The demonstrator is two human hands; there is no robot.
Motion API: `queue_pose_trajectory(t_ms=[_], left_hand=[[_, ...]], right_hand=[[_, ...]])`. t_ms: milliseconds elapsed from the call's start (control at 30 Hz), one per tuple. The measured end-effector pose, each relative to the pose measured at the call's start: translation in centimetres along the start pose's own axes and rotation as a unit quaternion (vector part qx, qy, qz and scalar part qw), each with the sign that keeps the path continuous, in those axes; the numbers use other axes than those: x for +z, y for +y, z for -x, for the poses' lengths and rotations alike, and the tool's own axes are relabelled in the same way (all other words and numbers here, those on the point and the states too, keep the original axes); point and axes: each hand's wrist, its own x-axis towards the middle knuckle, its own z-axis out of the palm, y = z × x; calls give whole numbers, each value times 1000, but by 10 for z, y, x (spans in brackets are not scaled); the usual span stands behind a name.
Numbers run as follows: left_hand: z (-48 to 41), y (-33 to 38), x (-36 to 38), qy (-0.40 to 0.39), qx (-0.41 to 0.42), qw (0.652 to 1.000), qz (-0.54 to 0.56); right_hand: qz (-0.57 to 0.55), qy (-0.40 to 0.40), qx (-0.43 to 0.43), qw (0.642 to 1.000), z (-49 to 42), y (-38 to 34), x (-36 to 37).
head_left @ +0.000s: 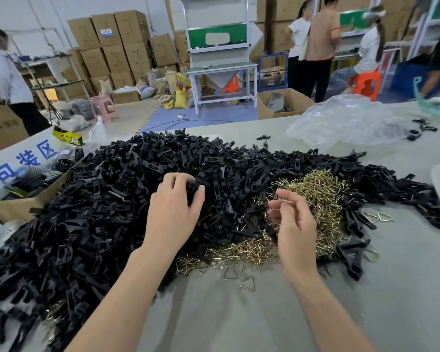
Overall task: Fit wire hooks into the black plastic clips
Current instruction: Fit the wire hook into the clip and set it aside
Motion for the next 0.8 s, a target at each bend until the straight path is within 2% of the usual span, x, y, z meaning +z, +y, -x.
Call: queue_pose_trajectory(t_ms=[100,267,333,433,500,600,700,800], left_hand=[[8,11,1,20,48,998,-22],[37,32,14,21,83,996,-40],[50,33,19,14,82,995,-46],[63,31,26,13,73,997,-35],[67,29,28,2,69,998,-13],[69,24,27,-18,64,998,24],[72,24,22,-37,61,996,58],[72,30,16,-13,39,992,116]], right_hand=[[-38,-62,11,997,3,-8,1],[32,-251,-1,967,14,-9,6],[71,-282,-8,957,19,-7,9],[133,-268,-49,953,21,-5,9],[143,-264,-46,953,20,-4,8],[86,-257,-7,963,20,-2,10],[18,-216,22,976,15,-4,12],[-11,-188,44,981,9,-2,11]])
